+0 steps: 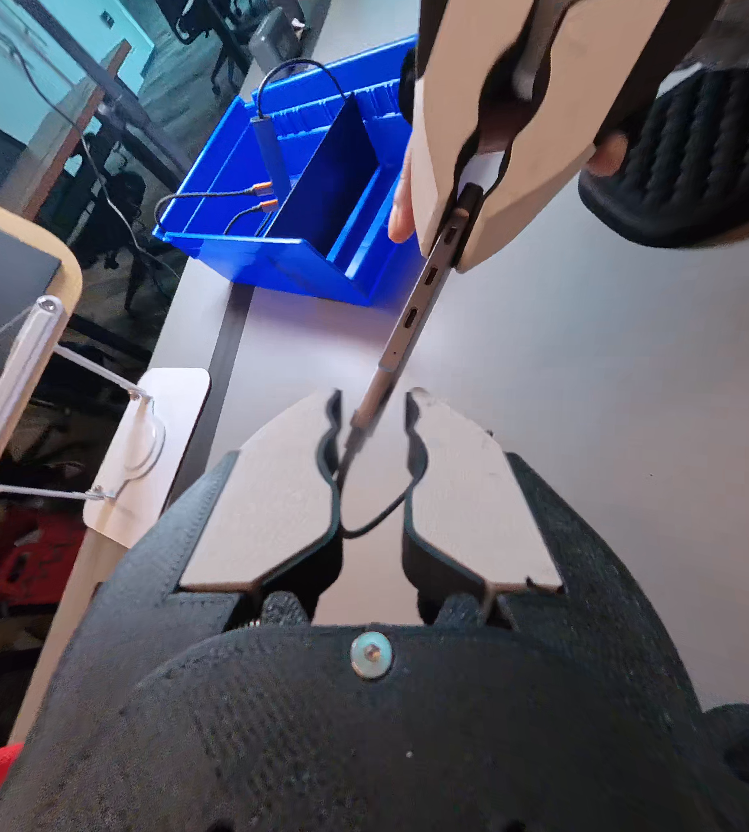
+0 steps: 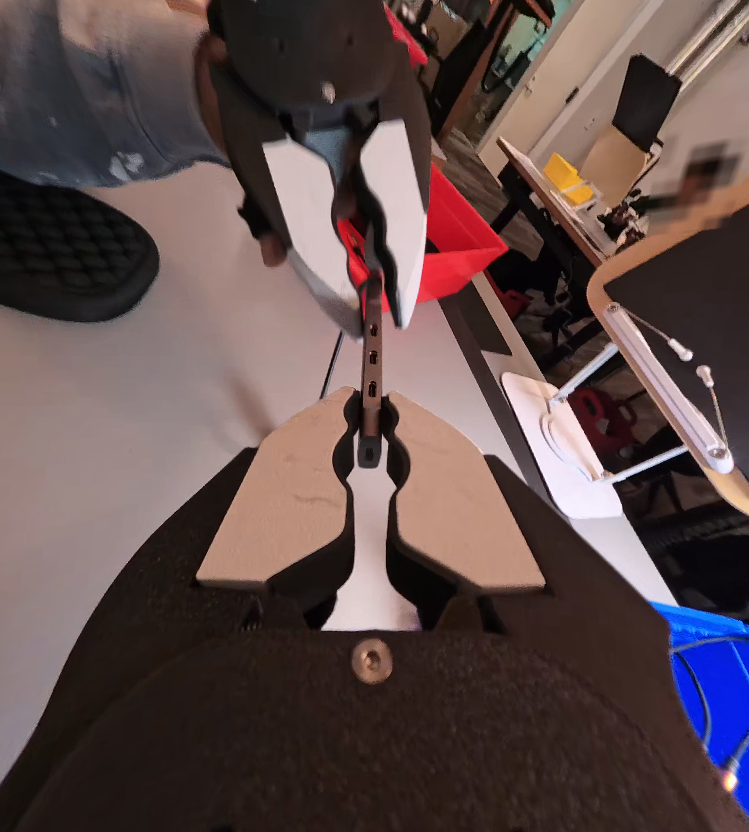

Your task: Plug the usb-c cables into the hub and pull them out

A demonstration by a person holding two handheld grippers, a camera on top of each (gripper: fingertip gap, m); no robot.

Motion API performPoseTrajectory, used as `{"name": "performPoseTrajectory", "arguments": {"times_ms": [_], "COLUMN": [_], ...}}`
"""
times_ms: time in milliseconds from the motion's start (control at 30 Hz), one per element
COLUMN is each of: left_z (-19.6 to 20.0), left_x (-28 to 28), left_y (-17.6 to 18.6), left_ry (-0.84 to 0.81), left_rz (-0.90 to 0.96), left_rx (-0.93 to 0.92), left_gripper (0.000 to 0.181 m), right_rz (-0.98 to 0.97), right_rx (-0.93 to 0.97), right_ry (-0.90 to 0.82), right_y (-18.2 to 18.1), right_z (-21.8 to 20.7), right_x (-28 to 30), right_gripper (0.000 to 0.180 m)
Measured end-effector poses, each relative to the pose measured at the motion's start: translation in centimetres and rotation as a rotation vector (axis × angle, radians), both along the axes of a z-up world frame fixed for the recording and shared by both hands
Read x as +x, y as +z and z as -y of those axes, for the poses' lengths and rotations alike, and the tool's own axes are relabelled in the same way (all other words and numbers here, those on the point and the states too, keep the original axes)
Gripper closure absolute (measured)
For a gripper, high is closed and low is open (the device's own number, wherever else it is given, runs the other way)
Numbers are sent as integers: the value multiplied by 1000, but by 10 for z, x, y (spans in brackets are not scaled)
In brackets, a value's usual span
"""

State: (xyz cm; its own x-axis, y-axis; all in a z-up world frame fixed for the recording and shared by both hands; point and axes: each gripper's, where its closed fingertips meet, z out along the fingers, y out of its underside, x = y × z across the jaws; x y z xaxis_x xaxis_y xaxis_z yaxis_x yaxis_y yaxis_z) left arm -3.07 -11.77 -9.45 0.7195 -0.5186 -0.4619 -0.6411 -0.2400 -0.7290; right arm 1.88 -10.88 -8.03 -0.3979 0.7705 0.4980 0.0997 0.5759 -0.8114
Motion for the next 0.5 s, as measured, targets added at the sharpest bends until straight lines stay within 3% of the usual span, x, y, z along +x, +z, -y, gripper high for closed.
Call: {"name": "performPoseTrajectory", "arguments": {"times_ms": [33, 200, 267, 367, 500], "left_z": [0, 8, 11, 15, 21], "left_x": [4, 25, 31, 36, 49], "left_y": [-1, 18, 27, 41, 44], "left_ry": [-21, -156, -205, -268, -359], "left_rz": [-5, 148, 257, 425, 540], "left_rx": [9, 105, 141, 200, 232], "left_gripper": [162, 167, 170, 171, 171], "right_rz": [-21, -162, -227, -208, -181], "right_rx": [-21, -235, -372, -497, -533], "right_ry": [18, 108, 150, 194, 238], "right_y": [6, 43, 59, 57, 44], "right_z": [3, 9, 7, 3, 20], "right_x": [2, 14, 18, 18, 11], "right_gripper": [171, 167, 156, 141, 141]}}
